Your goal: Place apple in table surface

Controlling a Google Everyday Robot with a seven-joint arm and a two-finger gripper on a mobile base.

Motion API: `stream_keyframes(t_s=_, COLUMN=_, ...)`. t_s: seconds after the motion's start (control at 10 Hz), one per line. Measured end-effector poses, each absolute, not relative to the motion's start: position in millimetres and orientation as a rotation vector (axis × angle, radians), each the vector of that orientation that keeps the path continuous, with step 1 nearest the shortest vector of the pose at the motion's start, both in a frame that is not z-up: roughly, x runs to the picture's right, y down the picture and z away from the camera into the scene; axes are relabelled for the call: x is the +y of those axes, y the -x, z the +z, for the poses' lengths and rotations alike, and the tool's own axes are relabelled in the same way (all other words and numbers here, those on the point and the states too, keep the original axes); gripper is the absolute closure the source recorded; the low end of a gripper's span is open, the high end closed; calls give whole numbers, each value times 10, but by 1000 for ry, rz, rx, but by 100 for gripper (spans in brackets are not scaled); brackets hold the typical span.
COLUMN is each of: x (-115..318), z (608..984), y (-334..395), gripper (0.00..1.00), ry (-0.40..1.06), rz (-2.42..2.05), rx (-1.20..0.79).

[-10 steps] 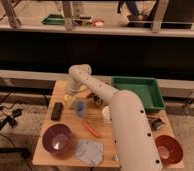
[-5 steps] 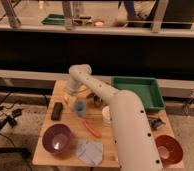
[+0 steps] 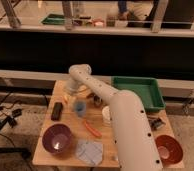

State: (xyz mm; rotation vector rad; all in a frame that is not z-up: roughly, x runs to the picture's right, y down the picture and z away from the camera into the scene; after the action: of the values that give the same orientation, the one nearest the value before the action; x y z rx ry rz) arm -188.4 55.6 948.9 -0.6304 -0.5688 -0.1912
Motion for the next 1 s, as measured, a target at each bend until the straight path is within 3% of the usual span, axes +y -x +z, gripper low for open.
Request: stream_keyframes(t_s=1.0, x=538, z=9477, y=1892, gripper=20, ry=628, rz=-192, rx=-570)
